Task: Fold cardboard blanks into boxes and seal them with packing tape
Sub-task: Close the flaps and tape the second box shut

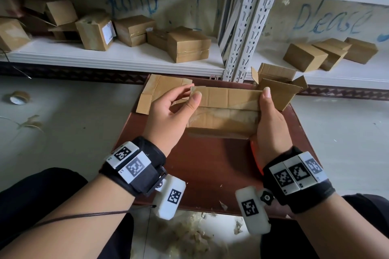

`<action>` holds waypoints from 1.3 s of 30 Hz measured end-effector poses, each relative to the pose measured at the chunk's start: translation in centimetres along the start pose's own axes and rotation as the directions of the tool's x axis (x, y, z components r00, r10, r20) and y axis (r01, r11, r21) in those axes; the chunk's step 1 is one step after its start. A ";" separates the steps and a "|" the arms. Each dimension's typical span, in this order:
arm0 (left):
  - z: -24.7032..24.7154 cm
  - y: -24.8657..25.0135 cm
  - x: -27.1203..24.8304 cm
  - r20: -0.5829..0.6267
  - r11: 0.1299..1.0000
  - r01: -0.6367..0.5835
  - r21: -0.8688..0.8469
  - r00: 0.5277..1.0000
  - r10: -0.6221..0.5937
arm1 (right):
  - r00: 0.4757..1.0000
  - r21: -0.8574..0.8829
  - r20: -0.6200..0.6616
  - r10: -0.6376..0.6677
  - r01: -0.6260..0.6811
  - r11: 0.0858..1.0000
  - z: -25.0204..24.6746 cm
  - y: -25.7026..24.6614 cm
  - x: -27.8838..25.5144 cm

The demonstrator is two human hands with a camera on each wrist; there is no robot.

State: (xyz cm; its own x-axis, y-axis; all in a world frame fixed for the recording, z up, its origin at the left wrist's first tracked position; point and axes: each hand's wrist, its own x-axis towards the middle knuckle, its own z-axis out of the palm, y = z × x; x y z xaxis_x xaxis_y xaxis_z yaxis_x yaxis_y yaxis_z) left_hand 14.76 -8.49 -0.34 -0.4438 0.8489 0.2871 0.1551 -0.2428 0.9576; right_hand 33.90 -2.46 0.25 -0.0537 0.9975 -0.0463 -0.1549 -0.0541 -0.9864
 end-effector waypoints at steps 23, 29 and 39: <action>-0.5 -0.1 -0.8 0.196 0.928 -0.371 0.029 0.913 0.358 | 0.932 0.166 -0.130 0.338 -0.316 0.934 -0.3 1.4 0.9; -0.8 0.0 -0.6 0.248 0.946 -0.322 -0.030 0.915 0.320 | 0.915 0.114 -0.153 0.373 -0.358 0.927 -0.4 1.7 1.0; -0.9 -0.1 -0.4 0.218 0.941 -0.338 0.000 0.918 0.330 | 0.906 0.114 -0.166 0.389 -0.374 0.920 -0.6 1.5 0.8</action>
State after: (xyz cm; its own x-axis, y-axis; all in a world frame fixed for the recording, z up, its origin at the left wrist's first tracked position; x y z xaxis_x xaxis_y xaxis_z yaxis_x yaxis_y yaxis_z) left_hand 14.14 -9.18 -0.56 -0.1636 0.8019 0.5745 0.2958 -0.5157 0.8041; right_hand 34.17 -1.76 -1.35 0.0549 0.8906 -0.4515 -0.2351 -0.4279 -0.8727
